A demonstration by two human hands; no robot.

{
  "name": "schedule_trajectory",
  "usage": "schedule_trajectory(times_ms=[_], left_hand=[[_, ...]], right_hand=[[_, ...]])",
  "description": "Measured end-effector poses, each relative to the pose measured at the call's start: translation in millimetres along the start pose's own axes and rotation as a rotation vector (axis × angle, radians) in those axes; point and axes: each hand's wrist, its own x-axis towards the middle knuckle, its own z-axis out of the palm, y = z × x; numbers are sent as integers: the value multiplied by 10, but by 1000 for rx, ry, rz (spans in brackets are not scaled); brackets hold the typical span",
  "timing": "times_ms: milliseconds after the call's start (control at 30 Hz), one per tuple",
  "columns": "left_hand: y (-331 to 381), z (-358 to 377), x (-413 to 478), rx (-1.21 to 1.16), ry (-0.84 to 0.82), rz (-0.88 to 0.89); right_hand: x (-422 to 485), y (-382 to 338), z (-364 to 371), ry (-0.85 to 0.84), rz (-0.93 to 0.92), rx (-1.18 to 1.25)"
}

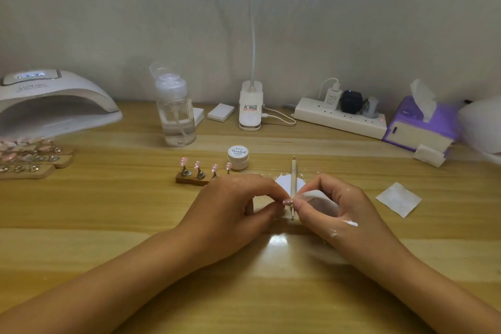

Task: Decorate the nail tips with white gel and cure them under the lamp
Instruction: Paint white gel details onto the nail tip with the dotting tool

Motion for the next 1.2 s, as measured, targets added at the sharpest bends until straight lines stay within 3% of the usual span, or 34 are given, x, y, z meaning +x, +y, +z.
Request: schedule_trajectory(times_ms=[400, 567, 700, 967, 1067, 1200], left_hand=[[61, -25, -6, 53, -14, 68], [16, -21, 2, -1, 40, 34], [1, -24, 3, -57, 42, 49], [23, -36, 9, -70, 43, 79], [28, -40, 6, -78, 35, 76], [33, -46, 9, -61, 36, 82]], right_hand=[[12, -2, -13, 60, -16, 16], [25, -3, -119, 283, -52, 57], [123, 35, -266, 460, -38, -43], [149, 212, -406, 400, -11, -909], [155, 244, -382, 303, -219, -977], [70, 145, -244, 32, -481, -959]])
